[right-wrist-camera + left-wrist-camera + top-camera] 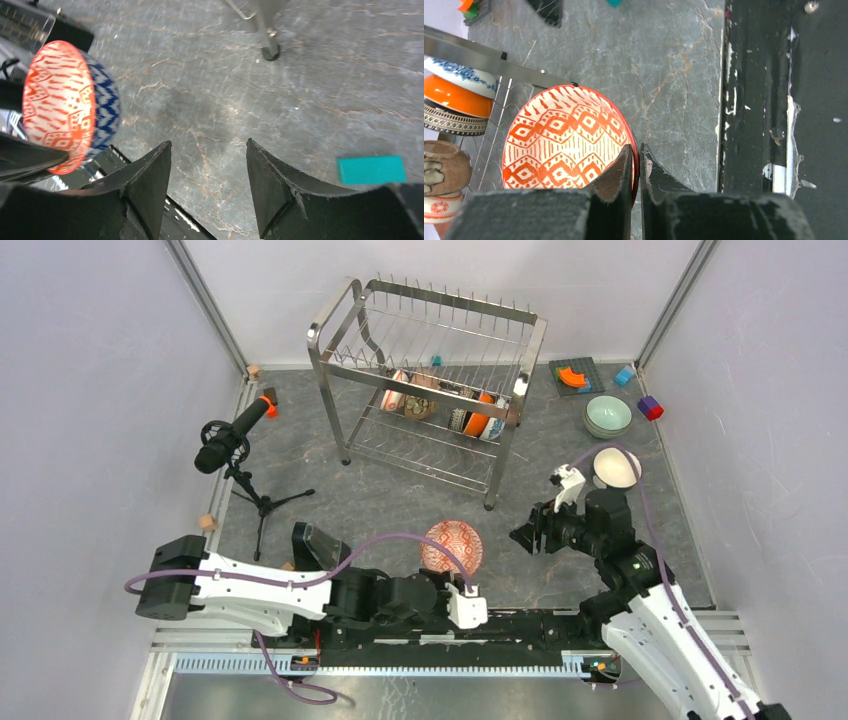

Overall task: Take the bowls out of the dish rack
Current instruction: Place the bowl at the center of the board.

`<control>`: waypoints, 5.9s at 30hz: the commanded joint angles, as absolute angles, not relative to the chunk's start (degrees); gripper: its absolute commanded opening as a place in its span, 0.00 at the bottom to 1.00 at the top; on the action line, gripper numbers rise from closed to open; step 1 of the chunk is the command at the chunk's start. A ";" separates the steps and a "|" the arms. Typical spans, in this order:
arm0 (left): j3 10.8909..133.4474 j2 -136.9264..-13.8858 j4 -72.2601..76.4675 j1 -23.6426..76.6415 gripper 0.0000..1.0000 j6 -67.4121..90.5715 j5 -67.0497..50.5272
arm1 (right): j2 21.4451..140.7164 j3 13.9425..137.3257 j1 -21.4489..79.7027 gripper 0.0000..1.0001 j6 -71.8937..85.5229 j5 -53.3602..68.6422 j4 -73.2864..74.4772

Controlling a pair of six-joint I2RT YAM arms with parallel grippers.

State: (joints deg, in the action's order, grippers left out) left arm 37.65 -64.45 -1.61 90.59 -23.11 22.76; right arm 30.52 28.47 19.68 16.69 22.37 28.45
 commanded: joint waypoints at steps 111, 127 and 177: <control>44.67 -81.89 -13.79 82.41 0.54 67.02 35.59 | 38.14 20.97 55.88 0.00 27.55 -10.44 18.02; 45.88 -85.86 -10.86 82.40 0.02 64.26 34.00 | 39.45 20.18 55.86 0.08 27.95 -8.87 17.69; 28.69 -61.70 -1.69 82.37 1.00 58.13 40.37 | 50.94 49.44 0.46 0.00 28.70 -35.08 26.50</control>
State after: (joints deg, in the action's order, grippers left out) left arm 30.46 -61.71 -7.73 82.26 57.47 40.10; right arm 50.43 47.05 6.68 19.81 -34.98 35.68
